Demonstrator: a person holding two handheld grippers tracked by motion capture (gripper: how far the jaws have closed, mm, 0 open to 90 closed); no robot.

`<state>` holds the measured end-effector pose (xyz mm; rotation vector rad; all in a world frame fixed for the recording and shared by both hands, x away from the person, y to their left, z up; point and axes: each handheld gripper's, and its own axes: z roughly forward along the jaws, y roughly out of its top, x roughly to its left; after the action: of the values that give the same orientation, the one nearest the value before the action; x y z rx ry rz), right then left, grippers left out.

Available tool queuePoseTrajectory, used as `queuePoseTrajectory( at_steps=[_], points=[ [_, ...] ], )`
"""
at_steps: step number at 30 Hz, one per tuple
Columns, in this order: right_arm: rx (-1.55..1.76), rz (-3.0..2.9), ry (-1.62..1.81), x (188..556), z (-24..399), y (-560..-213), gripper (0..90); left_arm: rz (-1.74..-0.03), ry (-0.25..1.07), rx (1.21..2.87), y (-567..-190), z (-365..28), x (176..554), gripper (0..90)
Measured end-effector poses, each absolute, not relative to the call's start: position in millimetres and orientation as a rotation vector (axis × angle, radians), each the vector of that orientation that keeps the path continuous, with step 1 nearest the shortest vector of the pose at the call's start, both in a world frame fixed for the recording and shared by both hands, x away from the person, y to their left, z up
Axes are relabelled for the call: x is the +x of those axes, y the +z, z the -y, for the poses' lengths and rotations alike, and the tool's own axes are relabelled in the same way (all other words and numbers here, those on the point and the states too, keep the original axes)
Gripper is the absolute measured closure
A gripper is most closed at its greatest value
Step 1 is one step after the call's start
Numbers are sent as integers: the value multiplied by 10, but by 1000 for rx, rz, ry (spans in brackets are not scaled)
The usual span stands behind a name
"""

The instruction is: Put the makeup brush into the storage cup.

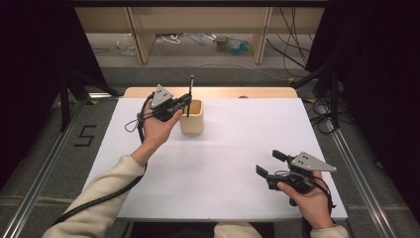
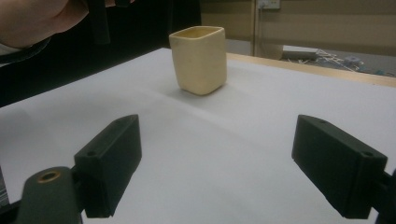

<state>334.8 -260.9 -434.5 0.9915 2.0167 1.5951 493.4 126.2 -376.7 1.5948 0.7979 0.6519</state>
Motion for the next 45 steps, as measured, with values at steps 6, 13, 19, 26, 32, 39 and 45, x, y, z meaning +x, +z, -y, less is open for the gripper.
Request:
queuePoseTrajectory(
  at_steps=[6, 13, 19, 26, 32, 39, 45],
  points=[
    [993, -2015, 1590, 3349, 2609, -4347, 170, -799, 655, 1593, -3759, -1261, 4949, 842],
    [997, -2017, 1580, 3346, 2612, -4344, 170, -802, 658, 1587, -3758, -1261, 4961, 842],
    [995, -2020, 1585, 3347, 2613, -4345, 170, -803, 660, 1590, -3762, -1265, 4969, 841],
    [995, -2018, 1594, 3348, 2613, -4346, 170, -807, 664, 1581, -3747, -1277, 4979, 842],
    [997, -2018, 1586, 3348, 2612, -4345, 170, -806, 663, 1572, -3724, -1289, 4982, 842],
    [1003, -2018, 1577, 3347, 2613, -4343, 170, -802, 663, 1569, -3728, -1289, 5004, 842],
    [999, -2016, 1578, 3347, 2614, -4344, 171, -800, 663, 1571, -3725, -1270, 5018, 842]
  ],
)
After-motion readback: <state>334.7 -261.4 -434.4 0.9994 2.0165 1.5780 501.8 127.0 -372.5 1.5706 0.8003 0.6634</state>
